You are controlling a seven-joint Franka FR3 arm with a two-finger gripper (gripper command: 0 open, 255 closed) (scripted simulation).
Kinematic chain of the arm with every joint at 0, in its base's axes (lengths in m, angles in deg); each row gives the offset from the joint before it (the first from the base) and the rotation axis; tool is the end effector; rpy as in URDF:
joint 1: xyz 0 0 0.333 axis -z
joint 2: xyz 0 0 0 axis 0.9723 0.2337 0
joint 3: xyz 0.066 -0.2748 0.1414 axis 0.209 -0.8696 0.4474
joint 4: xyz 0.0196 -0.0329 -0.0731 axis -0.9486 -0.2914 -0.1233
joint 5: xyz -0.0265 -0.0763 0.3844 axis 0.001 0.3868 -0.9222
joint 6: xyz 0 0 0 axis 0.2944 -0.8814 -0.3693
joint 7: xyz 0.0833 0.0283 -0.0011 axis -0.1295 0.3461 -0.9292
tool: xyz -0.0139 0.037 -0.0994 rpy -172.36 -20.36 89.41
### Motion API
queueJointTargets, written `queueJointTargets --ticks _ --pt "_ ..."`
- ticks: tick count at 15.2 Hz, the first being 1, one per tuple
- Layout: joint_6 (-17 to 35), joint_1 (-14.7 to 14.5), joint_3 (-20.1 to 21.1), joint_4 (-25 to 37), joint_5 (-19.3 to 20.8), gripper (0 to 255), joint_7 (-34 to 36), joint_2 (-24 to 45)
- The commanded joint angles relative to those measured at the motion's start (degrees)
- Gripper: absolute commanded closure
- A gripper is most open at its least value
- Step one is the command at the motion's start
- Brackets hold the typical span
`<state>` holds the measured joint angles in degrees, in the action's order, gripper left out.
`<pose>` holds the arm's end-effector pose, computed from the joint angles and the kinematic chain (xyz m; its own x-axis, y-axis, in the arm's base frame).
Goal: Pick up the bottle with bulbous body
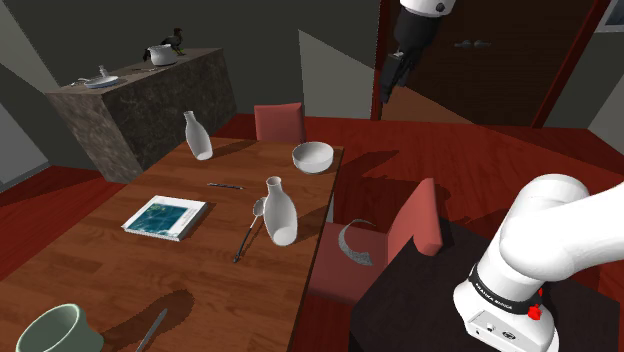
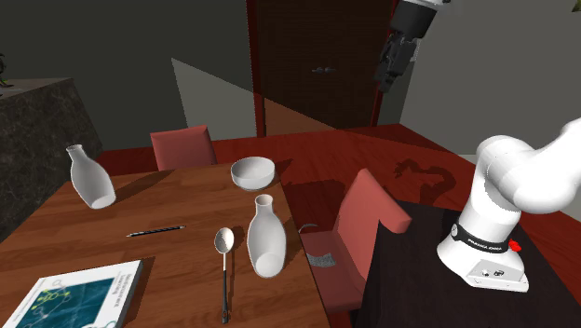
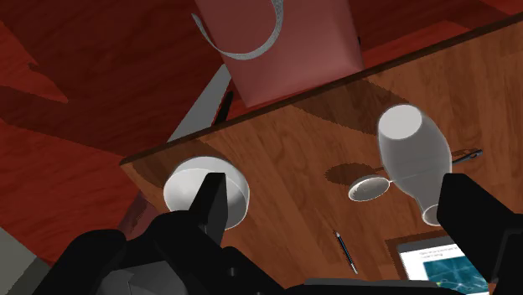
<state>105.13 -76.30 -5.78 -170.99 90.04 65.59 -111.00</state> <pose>0.3040 0.0136 0.6630 0.9553 0.1459 0.2573 0.1291 -0.9883 0.0813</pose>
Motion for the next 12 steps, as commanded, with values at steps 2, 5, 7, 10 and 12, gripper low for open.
queueJointTargets --ticks 2,5,7,10,12 --pt "1.5 -0.1 0.7 -0.6 -0.4 0 0.8 1.0" --pt "5.9 -0.6 2.6 -2.1 -1.5 0 3.2 4.4" --pt "8.8 -0.8 4.0 -2.8 -2.2 0 4.7 6.9" --pt "13.1 -1.1 6.0 -3.2 -3.0 0 7.1 11.3" --pt "15.9 -1.3 7.4 -3.1 -3.4 0 8.6 14.4"
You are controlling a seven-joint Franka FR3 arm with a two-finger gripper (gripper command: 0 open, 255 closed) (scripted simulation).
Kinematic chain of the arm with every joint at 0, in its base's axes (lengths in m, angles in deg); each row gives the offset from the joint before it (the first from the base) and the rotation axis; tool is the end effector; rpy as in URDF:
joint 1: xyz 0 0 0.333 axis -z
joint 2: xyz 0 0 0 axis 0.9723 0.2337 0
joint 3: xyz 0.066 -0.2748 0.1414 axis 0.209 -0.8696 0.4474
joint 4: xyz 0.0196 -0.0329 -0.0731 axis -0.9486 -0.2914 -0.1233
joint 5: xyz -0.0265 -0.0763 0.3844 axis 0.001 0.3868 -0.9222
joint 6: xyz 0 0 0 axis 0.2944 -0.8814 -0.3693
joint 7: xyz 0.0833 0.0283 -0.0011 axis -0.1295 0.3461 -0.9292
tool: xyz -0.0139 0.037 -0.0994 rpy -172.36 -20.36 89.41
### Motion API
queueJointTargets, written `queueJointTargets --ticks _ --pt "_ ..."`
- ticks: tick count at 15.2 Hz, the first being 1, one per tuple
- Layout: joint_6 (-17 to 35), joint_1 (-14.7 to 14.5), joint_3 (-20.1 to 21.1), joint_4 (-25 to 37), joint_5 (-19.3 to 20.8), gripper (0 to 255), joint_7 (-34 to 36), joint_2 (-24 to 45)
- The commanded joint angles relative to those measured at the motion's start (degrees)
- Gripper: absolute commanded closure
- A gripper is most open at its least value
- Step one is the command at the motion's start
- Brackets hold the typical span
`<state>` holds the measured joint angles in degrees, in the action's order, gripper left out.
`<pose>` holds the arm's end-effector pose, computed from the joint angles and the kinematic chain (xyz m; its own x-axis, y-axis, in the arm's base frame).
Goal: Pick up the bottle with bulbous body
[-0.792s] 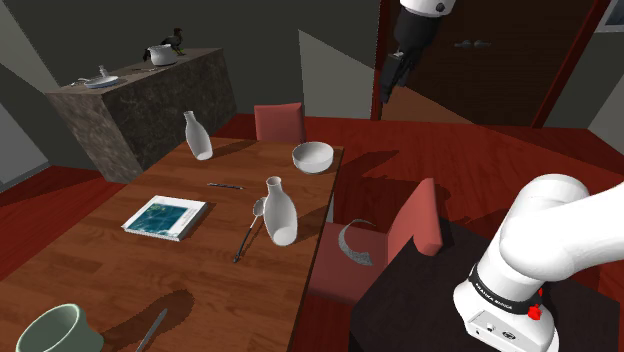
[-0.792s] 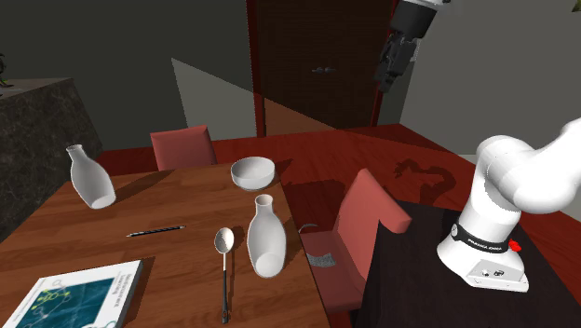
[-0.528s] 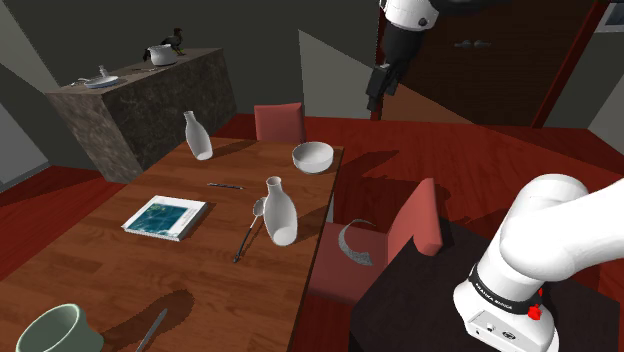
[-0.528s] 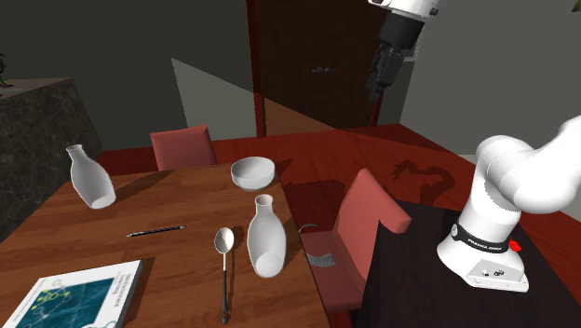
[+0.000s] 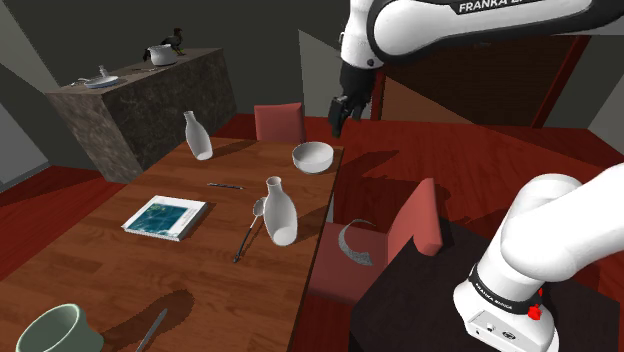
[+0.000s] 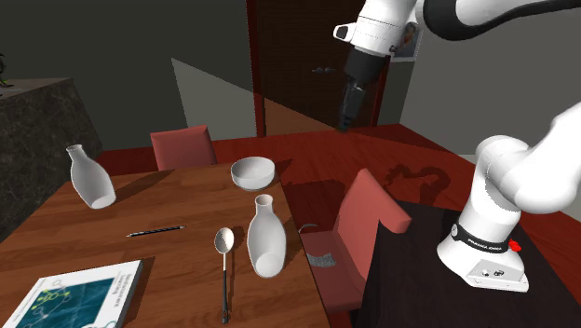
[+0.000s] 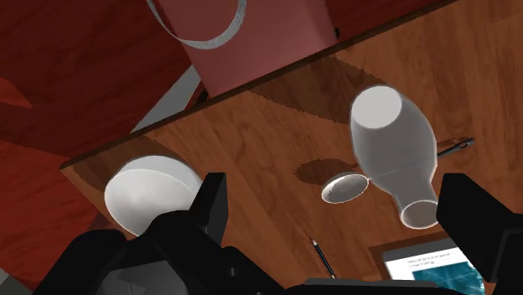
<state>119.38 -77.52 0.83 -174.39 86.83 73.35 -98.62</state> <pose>0.3818 0.0796 0.5833 0.9636 0.1272 0.2353 0.1184 -0.9917 0.0511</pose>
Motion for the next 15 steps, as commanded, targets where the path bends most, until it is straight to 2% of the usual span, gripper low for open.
queueJointTargets --ticks 1,8,15 --pt "3.1 -0.1 1.4 0.4 -0.3 0 1.7 3.7" --pt "11.9 -0.2 6.1 3.5 0.2 0 7.6 16.5" --pt "18.4 -0.5 10.0 10.2 4.0 0 14.7 31.1"
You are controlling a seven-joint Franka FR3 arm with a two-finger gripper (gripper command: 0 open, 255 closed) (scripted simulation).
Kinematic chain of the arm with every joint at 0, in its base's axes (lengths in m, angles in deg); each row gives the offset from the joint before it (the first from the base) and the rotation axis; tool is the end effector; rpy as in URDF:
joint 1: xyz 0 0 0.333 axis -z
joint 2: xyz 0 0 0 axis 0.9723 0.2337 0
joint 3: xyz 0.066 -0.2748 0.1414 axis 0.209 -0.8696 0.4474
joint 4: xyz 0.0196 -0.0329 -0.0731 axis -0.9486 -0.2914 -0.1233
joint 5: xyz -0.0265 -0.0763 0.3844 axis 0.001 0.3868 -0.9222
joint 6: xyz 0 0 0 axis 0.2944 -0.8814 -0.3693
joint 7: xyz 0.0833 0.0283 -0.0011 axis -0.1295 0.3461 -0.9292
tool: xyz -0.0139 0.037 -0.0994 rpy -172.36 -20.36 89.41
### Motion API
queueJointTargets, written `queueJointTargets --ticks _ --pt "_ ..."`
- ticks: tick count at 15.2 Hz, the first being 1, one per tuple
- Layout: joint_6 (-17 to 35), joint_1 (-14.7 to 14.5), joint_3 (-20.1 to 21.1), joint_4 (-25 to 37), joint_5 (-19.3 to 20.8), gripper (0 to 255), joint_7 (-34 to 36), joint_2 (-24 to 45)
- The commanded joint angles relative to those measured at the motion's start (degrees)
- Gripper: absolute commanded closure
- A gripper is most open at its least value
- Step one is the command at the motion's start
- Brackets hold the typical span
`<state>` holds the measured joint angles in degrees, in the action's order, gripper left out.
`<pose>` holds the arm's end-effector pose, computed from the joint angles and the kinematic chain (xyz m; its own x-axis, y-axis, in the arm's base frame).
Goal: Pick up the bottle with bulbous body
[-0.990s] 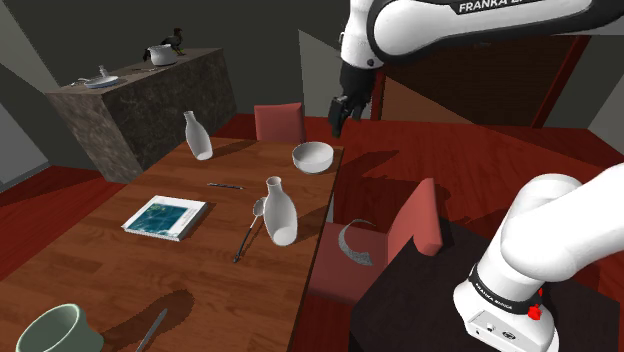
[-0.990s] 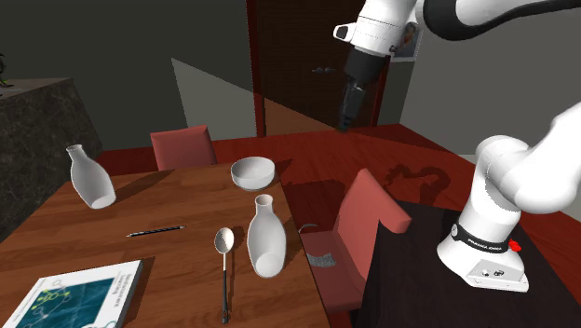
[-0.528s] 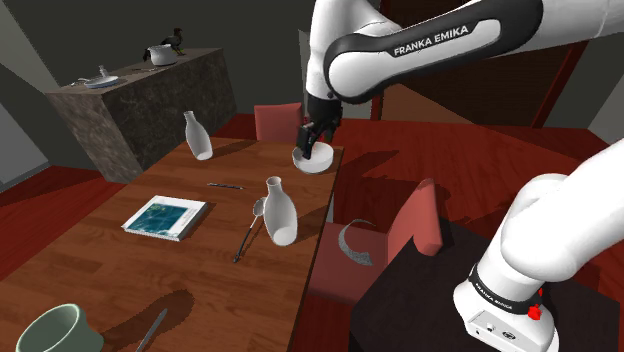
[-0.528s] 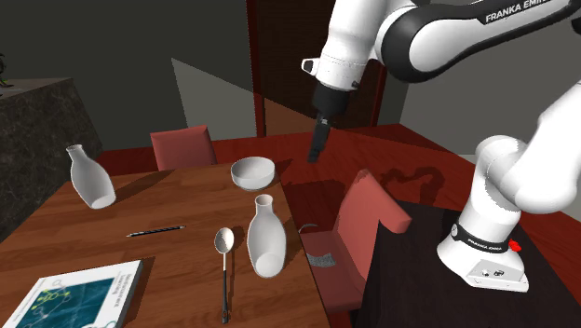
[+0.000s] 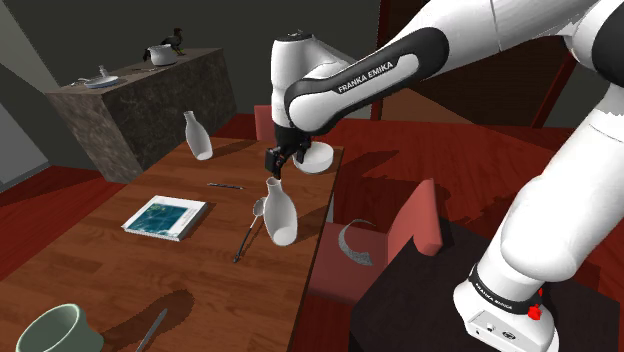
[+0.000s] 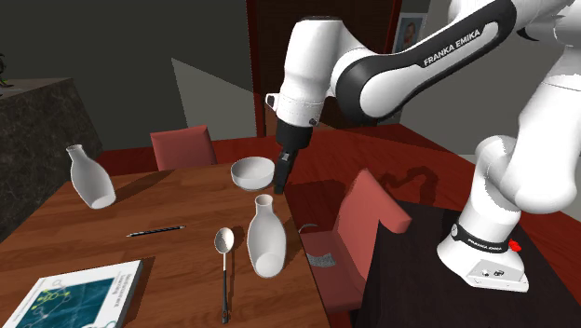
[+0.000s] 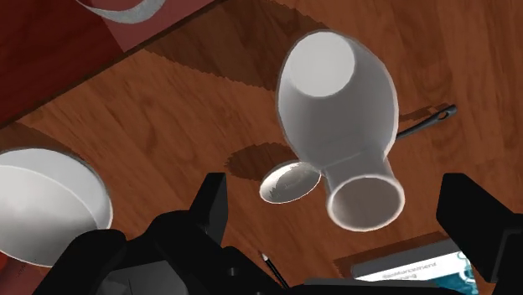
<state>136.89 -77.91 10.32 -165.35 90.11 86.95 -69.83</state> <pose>0.5019 0.1825 0.4626 0.9741 0.0991 0.2033 0.1001 -0.9950 0.0054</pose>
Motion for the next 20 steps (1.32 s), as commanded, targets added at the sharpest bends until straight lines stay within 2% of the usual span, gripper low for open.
queueJointTargets --ticks 1,4,11,13,14,20 --pt "1.6 -0.2 0.9 2.4 1.5 0 2.2 4.4" --pt "2.9 -0.8 1.5 5.3 3.5 0 4.6 9.3" --pt "8.4 -1.0 1.3 2.5 5.3 0 6.1 12.1" --pt "8.4 -1.0 1.3 2.4 5.3 0 6.1 12.0" --pt "8.4 -1.0 1.3 2.5 5.3 255 6.1 12.2" --pt "8.4 -1.0 1.3 2.5 5.3 255 6.1 12.1"
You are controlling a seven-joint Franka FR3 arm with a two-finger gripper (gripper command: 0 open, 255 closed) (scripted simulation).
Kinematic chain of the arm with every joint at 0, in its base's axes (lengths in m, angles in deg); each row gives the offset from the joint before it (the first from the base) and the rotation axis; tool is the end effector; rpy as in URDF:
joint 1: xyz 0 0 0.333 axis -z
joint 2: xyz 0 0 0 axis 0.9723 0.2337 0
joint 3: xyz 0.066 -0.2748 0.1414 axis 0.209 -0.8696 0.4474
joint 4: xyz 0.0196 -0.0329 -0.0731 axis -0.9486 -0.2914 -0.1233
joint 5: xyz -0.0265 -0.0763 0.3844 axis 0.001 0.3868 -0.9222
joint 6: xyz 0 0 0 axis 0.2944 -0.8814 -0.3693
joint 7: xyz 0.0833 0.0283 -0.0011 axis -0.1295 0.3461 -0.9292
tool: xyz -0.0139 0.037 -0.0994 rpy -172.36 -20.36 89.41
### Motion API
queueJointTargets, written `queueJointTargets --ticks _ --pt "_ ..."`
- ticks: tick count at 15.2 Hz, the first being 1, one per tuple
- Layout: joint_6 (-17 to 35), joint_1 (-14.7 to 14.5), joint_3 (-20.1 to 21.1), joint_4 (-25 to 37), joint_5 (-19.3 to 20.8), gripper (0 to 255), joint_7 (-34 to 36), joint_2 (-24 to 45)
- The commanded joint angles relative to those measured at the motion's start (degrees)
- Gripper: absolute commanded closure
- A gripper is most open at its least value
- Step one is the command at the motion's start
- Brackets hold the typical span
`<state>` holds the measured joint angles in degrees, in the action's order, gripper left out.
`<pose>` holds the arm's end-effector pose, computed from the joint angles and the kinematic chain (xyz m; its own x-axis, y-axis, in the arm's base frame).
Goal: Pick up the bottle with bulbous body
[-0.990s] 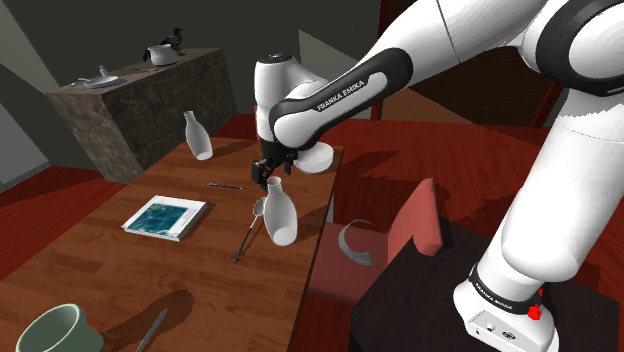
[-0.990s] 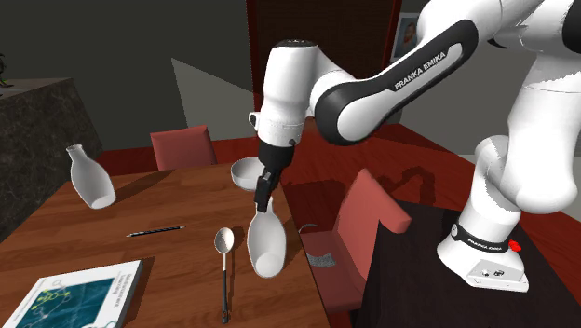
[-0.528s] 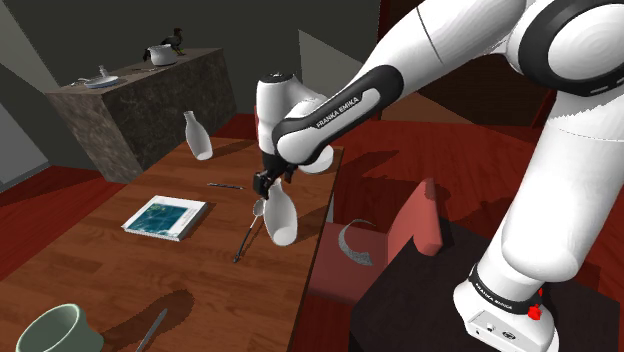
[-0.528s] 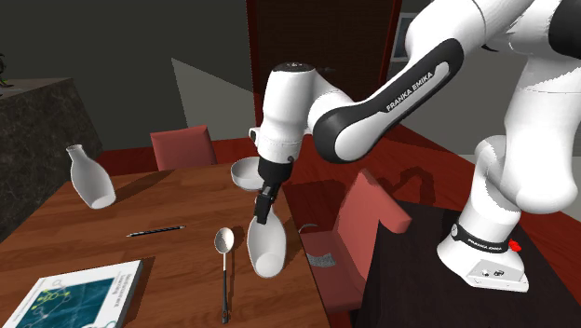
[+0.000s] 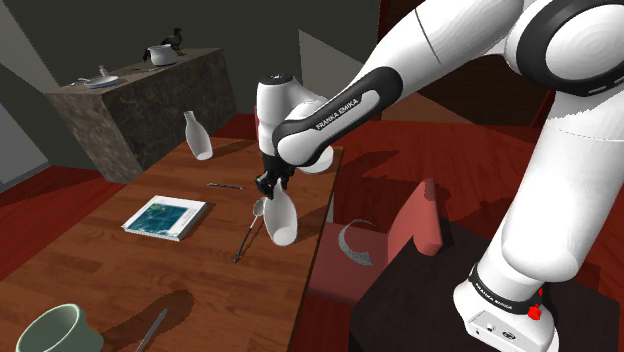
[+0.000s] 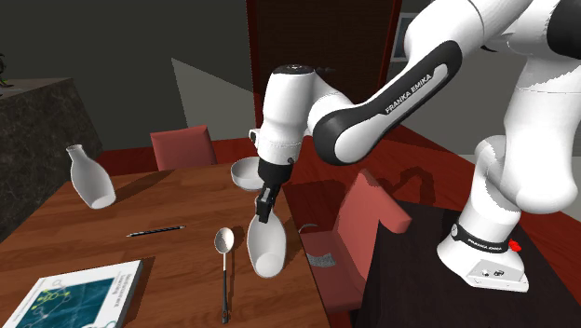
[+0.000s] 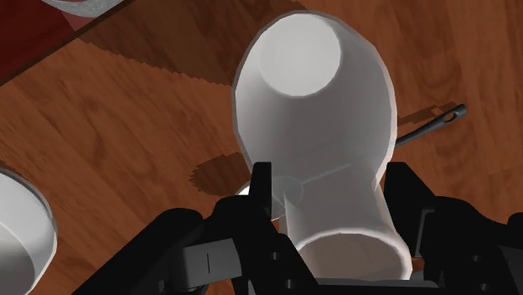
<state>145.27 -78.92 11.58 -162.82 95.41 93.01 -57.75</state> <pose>0.5351 0.2117 0.3883 0.9765 0.0908 0.1953 0.0944 -0.9955 -0.0088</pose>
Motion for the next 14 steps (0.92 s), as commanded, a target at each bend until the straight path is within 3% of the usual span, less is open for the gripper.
queueJointTargets --ticks 1,14 --pt "0.0 0.0 0.0 -0.1 0.0 255 0.0 0.0" --pt "-7.9 0.2 0.2 4.4 -2.5 255 -1.9 -3.8"
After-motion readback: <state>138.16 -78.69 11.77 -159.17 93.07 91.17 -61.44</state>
